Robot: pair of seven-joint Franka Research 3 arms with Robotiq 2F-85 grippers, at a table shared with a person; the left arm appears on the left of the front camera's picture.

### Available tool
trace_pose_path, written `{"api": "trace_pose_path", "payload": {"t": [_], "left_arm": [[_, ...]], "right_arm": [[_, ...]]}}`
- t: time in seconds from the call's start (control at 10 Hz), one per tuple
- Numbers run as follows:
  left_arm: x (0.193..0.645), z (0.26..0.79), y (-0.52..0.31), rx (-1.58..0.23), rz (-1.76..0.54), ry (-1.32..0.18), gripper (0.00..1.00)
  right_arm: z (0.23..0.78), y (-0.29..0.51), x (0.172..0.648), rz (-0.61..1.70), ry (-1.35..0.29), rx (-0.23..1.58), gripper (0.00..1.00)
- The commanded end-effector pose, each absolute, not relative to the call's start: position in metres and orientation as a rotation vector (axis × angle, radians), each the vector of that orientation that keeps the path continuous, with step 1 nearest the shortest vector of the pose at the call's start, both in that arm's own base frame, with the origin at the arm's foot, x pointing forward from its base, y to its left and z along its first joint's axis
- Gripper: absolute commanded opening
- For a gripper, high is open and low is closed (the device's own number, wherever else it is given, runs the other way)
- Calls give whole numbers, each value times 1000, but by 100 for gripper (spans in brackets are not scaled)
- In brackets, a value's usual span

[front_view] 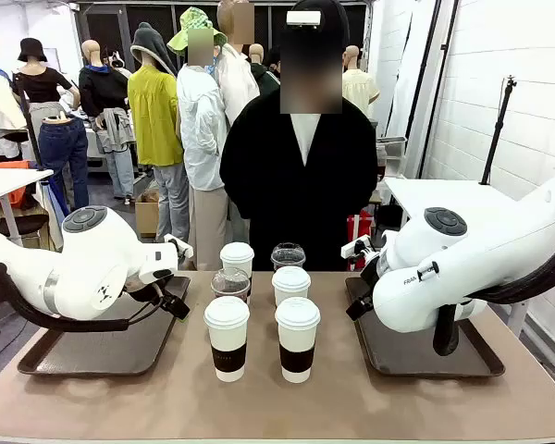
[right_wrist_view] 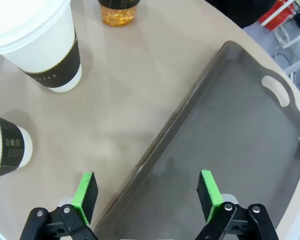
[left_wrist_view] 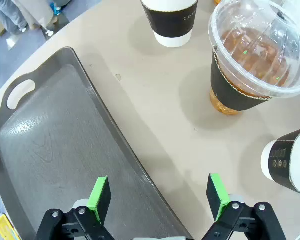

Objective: Distribute the coffee onto the tray.
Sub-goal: Pick up one iced Americano and place it on the right Handle tray.

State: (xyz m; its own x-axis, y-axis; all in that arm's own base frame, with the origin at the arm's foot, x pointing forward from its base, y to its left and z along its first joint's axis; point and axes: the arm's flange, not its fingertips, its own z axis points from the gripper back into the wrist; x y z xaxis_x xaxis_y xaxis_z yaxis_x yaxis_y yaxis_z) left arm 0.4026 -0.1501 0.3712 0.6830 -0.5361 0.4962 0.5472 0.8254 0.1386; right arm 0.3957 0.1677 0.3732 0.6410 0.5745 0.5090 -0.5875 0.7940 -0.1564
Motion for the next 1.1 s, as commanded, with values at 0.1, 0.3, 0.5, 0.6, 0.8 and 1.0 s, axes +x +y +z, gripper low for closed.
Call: {"api": "trace_pose_path", "payload": {"t": [0.1,0.3,0.5,0.6,0.8,1.0], "left_arm": [[403,371,-150,-21,-607,-550,100],[403,371,-150,-21,-607,-550,100],[403,371,-150,-21,-607,-550,100],[403,371,-150,-21,-607,-550,100],[403,371,-150,-21,-607,-550,100],[403,371,-150,-21,-607,-550,100]], "right_arm": [[373,168,396,662,-572,24,100],[373,168,396,662,-572,24,100],[373,168,396,662,-572,24,100],[373,168,396,662,-572,24,100],[373,168,396,662,-572,24,100],[373,168,396,662,-572,24,100]]}}
